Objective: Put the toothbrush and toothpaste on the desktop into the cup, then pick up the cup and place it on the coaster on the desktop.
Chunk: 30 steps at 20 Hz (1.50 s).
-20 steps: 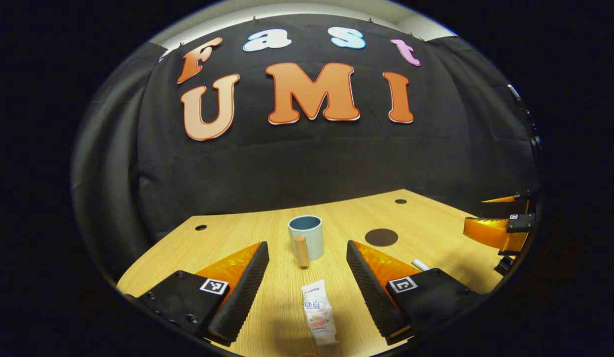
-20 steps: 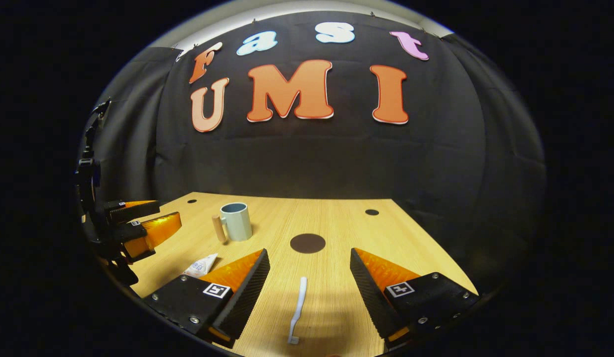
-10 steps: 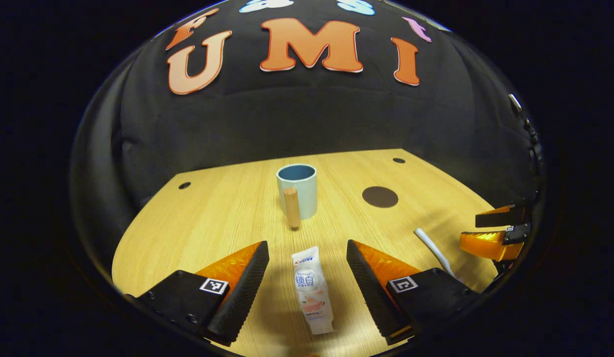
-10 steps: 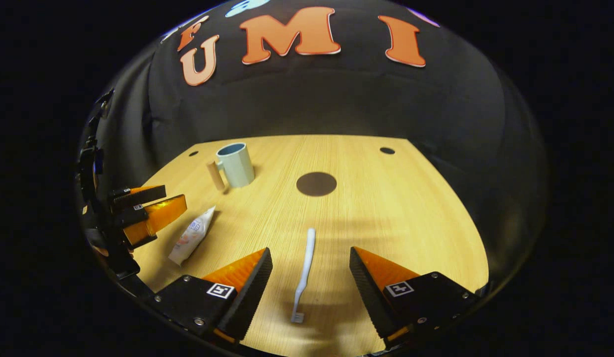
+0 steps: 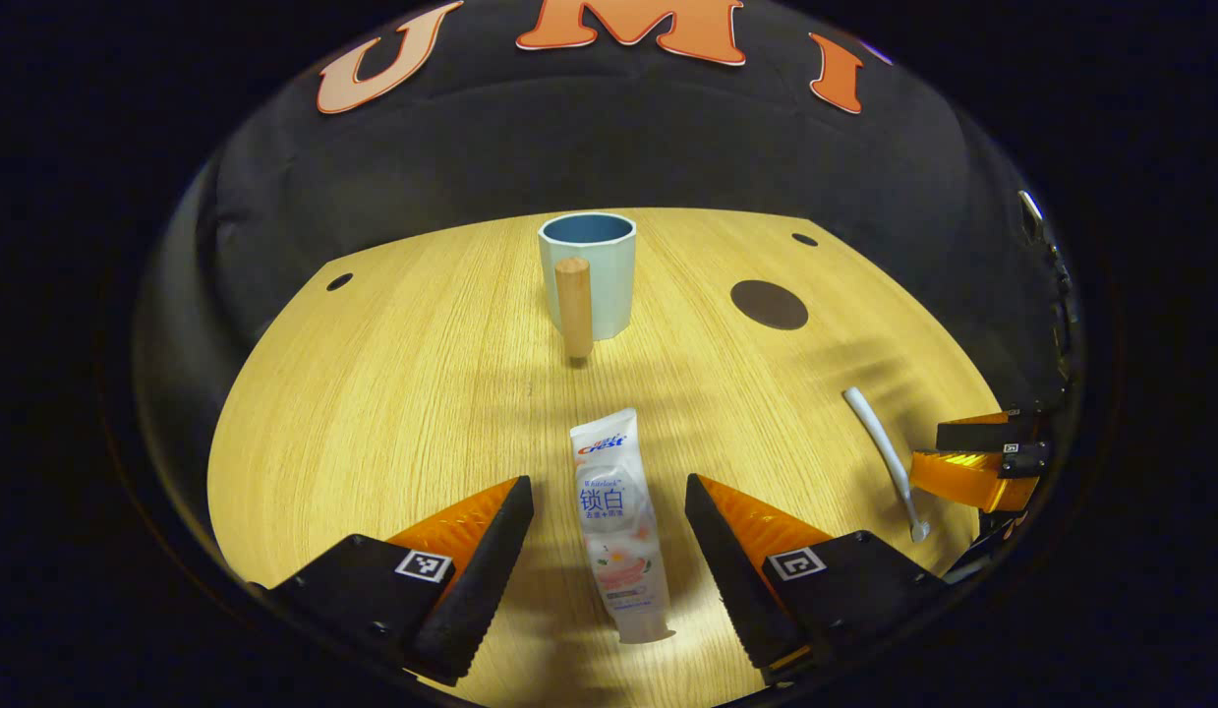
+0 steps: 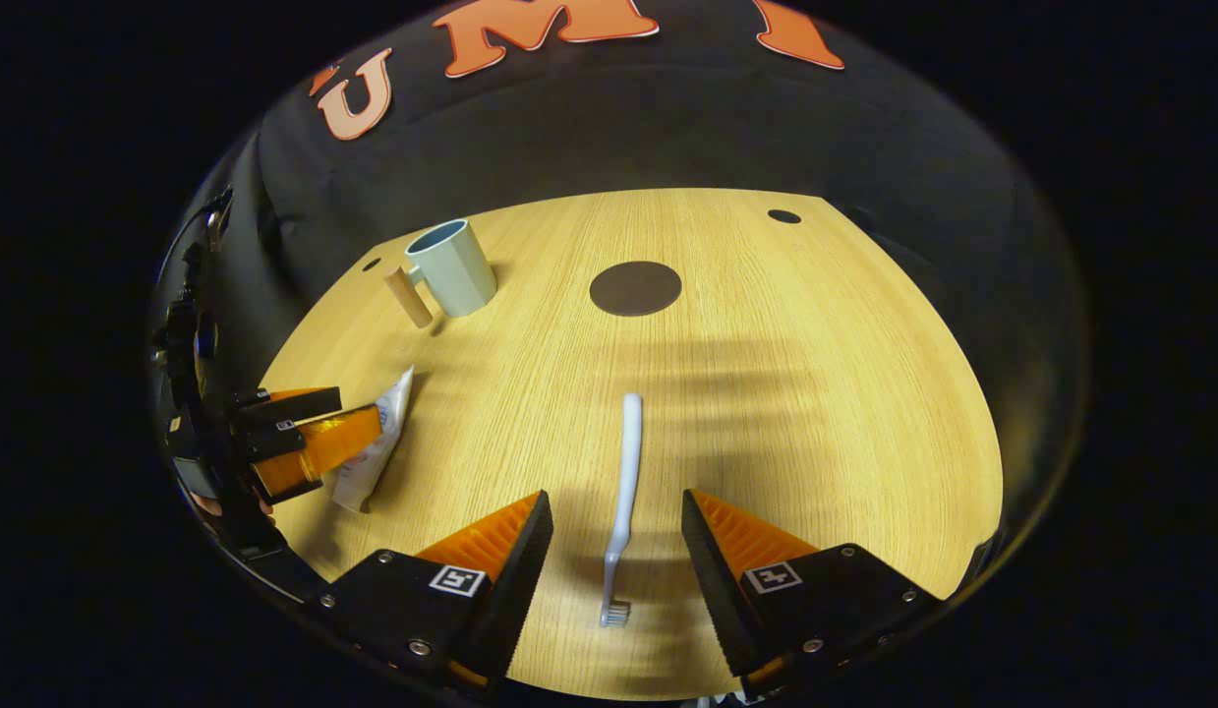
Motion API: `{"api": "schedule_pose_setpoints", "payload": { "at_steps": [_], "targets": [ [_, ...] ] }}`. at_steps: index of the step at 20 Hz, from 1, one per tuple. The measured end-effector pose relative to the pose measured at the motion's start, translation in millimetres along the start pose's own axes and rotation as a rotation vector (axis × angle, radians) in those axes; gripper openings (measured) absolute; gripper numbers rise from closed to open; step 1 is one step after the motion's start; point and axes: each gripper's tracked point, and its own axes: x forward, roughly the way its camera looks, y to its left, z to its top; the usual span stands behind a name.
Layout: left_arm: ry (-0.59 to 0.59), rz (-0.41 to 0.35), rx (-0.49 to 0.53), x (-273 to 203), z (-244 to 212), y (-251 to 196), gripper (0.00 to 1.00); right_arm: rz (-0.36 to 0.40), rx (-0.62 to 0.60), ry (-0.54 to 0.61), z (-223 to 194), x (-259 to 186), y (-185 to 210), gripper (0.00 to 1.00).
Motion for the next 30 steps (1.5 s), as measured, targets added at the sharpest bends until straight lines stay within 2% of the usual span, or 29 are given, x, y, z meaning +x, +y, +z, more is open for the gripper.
{"api": "schedule_pose_setpoints", "payload": {
  "at_steps": [3,4,5,6,7,8,10,12,13,14,15,17,18,19,20,22,25,30],
  "targets": [
    [0.049,-0.008,-0.019,2.0,-0.6,-0.1,1.0,-0.018,-0.014,0.023,-1.8,5.5,-0.2,0.77],
    [0.068,-0.009,-0.032,0.9,2.4,1.9,0.95,-0.028,-0.017,0.028,-2.0,10.0,-0.3,0.75],
    [0.088,-0.007,-0.042,-0.2,3.9,6.3,0.95,-0.035,-0.019,0.032,-2.6,12.9,0.0,0.72],
    [0.104,-0.004,-0.052,1.6,2.3,7.1,0.89,-0.041,-0.022,0.037,-3.0,15.4,0.7,0.7],
    [0.119,-0.017,-0.07,1.7,-2.7,3.0,0.92,-0.043,-0.023,0.043,-3.3,17.7,1.8,0.67],
    [0.143,-0.002,-0.074,2.1,-5.6,3.2,0.81,-0.037,-0.021,0.056,-6.5,19.1,3.2,0.65],
    [0.149,0.007,-0.064,6.4,-1.6,-5.0,0.67,-0.039,-0.025,0.062,-6.5,23.0,5.6,0.58],
    [0.167,0.021,-0.058,8.2,2.8,-8.4,0.63,-0.055,-0.034,0.073,-9.6,27.3,5.0,0.48],
    [0.176,0.025,-0.064,7.7,5.3,-10.1,0.63,-0.061,-0.029,0.08,-11.2,30.4,5.3,0.4],
    [0.192,0.026,-0.062,7.6,6.4,-14.0,0.58,-0.067,-0.024,0.086,-11.6,32.7,6.4,0.36],
    [0.193,0.024,-0.085,14.8,7.0,-15.4,0.55,-0.07,-0.018,0.078,-8.5,35.7,6.1,0.27],
    [0.196,0.021,-0.091,7.8,-0.4,-9.8,0.53,-0.062,0.007,0.075,-9.2,34.7,3.6,0.21],
    [0.191,0.013,-0.111,-2.2,6.1,-8.4,0.53,-0.058,0.016,0.067,-7.7,34.6,3.2,0.2],
    [0.185,0.007,-0.113,3.5,12.4,-7.9,0.44,-0.053,0.015,0.068,-8.5,34.3,2.9,0.18],
    [0.179,-0.004,-0.143,-3.9,17.0,-7.9,0.44,-0.052,0.012,0.056,-7.8,35.3,2.3,0.16],
    [0.151,-0.042,-0.17,1.9,26.3,-4.0,0.26,-0.053,-0.001,0.045,-6.8,37.3,3.1,0.11],
    [0.144,-0.068,-0.174,-1.0,43.3,3.8,0.14,-0.053,-0.006,0.028,-4.9,37.4,3.4,0.04],
    [0.124,-0.083,-0.141,1.4,46.9,5.3,0.11,-0.066,-0.048,0.001,-3.9,35.7,1.3,0.04]
  ]
}}
